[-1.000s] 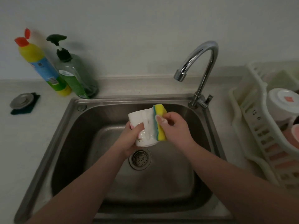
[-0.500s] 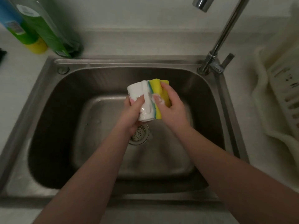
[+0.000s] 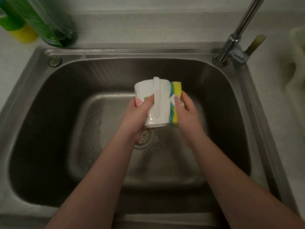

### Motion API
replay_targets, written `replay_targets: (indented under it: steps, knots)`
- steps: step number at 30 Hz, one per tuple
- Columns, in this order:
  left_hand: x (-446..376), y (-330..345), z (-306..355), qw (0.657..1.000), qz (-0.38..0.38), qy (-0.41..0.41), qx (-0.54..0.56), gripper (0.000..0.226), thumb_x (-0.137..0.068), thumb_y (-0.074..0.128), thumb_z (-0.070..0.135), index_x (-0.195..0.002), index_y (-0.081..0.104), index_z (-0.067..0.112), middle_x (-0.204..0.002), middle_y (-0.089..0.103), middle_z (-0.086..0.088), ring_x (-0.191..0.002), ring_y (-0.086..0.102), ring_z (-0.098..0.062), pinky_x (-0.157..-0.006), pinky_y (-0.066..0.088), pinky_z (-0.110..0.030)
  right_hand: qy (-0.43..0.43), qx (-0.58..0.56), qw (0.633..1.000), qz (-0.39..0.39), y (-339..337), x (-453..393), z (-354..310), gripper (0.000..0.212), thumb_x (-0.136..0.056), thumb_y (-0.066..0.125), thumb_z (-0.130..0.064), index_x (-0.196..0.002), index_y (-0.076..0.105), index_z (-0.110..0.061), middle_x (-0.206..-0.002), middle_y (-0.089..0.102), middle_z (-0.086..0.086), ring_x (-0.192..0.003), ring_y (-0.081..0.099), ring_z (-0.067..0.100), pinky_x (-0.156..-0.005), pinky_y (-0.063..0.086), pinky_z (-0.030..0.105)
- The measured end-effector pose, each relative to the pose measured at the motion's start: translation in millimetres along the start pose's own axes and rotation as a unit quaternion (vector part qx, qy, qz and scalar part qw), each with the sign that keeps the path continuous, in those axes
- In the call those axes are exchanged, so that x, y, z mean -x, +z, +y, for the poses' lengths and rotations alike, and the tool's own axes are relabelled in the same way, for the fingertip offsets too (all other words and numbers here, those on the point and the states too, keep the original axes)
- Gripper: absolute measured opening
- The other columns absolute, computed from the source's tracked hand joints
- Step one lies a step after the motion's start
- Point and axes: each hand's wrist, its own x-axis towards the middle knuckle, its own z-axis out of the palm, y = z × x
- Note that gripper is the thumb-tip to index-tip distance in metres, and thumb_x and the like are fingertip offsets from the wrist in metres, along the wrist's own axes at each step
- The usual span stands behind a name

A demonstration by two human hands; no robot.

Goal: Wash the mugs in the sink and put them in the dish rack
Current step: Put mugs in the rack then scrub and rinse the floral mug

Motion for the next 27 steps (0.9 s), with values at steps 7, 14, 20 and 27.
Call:
replay_targets:
  steps: [7,14,20,27]
  knots:
    - [4,9,16,1.000,0.017,-0.004,-0.023,0.030,-0.089,0.064,0.039,-0.112,0.059,0.020,-0.096,0.073,-0.006,-0.083,0.072,-0.025,-0.071,0.058,-0.056,-0.050,0.060,0.996,-0.047,-4,-1,-14,0.042,-0.099,0.046,-0.031,-0.140,0.041,-0.035,-0.130,0.053,-0.014,-0.112,0.055,-0.001,-0.089,0.052,0.022]
    - [7,13,24,0.998,0.044,-0.006,-0.034,0.067,-0.073,0.071,0.053,-0.126,0.049,0.019,-0.109,0.068,-0.007,-0.088,0.072,-0.027,-0.064,0.059,-0.052,-0.066,0.049,0.993,-0.080,-5,0,-27,0.044,-0.097,0.049,-0.032,-0.140,0.041,-0.036,-0.134,0.051,-0.017,-0.116,0.053,-0.003,-0.093,0.050,0.021]
    - [11,14,28,0.998,0.039,-0.023,-0.039,0.032,-0.086,0.065,0.043,-0.109,0.050,0.027,-0.108,0.065,-0.002,-0.091,0.070,-0.025,-0.068,0.058,-0.055,0.080,-0.022,0.996,-0.038,-3,-3,-32,0.024,-0.098,0.046,-0.035,-0.120,0.054,-0.039,-0.114,0.064,-0.009,-0.103,0.063,0.011,-0.091,0.053,0.037]
    - [13,16,30,0.999,0.023,-0.022,-0.037,0.029,-0.088,0.062,0.043,-0.112,0.056,0.026,-0.105,0.071,-0.006,-0.086,0.071,-0.025,-0.068,0.058,-0.053,-0.134,0.100,0.985,-0.030,3,7,-32,0.044,-0.097,0.048,-0.032,-0.140,0.040,-0.039,-0.136,0.046,-0.020,-0.121,0.048,-0.003,-0.102,0.043,0.026]
